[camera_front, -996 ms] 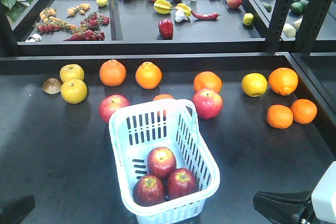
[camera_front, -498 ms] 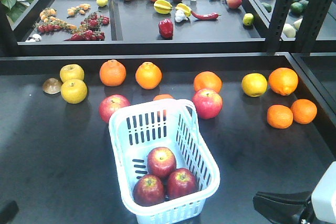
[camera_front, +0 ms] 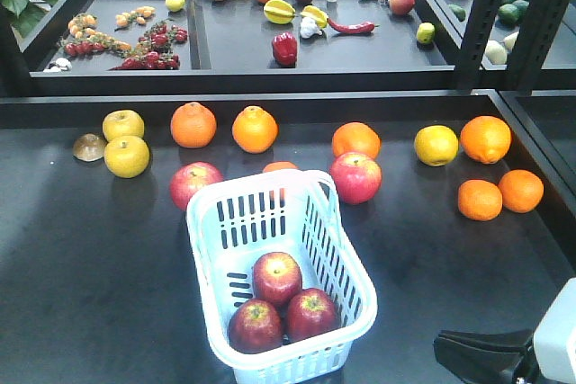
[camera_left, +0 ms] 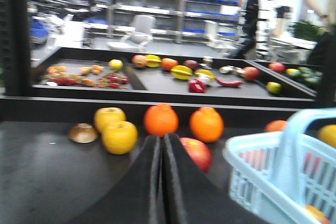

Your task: Pick three apples into basket with both arms

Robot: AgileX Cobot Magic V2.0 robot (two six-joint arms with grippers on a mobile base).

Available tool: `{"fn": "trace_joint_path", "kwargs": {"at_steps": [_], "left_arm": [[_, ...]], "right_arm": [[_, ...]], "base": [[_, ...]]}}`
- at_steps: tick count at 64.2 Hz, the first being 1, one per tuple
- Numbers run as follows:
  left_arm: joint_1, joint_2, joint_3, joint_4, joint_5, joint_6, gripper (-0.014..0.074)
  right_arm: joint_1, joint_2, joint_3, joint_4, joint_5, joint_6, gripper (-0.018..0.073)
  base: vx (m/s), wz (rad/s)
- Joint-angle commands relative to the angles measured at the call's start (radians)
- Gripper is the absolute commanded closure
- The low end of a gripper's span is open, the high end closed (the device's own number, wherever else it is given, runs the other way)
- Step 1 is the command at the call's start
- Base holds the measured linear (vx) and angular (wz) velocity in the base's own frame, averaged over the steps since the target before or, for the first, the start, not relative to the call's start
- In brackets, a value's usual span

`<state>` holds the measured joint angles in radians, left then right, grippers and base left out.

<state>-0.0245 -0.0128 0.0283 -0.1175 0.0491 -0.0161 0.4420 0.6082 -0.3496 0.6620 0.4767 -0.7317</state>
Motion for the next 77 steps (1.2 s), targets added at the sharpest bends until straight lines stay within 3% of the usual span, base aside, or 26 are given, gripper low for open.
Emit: {"fn": "trace_joint_path", "kwargs": {"at_steps": [1, 77], "left_arm": [[0.032, -0.015, -0.024, 0.001, -0.078, -0.001, 0.0602], [0.038, -0.014, -0.025, 0.008, -0.081, -0.001, 0.0602]], "right_arm": [[-0.004, 0.0, -0.026, 0.02, -0.042, -0.008, 0.0564], [-0.004, 0.0, -0.026, 0.02, -0.038, -0.008, 0.0564]], "base": [[0.0, 0.0], [0.0, 0.0]]}}
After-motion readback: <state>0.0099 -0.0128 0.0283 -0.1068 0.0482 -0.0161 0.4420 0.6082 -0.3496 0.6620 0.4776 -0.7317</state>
